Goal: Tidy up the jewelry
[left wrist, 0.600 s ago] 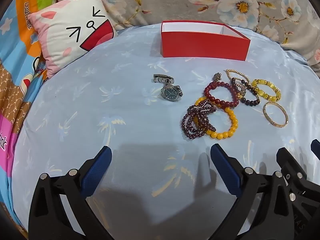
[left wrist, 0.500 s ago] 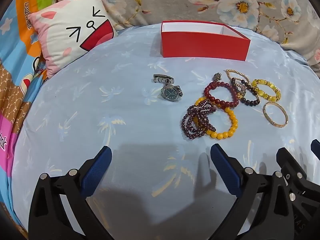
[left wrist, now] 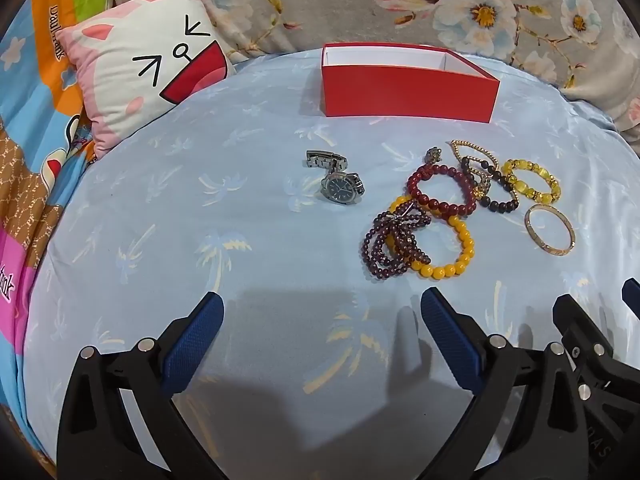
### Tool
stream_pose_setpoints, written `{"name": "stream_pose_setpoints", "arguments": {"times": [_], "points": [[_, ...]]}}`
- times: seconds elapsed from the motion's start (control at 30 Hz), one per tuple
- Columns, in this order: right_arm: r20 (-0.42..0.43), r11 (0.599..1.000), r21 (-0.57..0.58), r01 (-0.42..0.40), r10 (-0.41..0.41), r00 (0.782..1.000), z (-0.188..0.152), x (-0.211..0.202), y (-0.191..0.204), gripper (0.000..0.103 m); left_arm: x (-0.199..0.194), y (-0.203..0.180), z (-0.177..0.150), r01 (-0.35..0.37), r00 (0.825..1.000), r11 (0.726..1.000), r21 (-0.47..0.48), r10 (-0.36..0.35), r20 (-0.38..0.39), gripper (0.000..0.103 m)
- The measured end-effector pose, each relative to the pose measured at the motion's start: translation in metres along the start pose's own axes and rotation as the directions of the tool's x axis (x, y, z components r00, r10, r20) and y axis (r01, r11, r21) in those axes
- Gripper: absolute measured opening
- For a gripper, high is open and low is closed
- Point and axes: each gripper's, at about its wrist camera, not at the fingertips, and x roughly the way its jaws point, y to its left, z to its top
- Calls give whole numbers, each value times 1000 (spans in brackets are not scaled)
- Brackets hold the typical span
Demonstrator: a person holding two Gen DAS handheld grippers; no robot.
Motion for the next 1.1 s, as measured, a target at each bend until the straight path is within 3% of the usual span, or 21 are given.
{"name": "stream_pose_setpoints", "arguments": {"times": [1.1], "points": [[0, 1000, 6, 4, -4, 1000, 1, 1, -2, 90, -5, 0, 2, -4, 1000, 1000, 8, 3, 4, 94]]}}
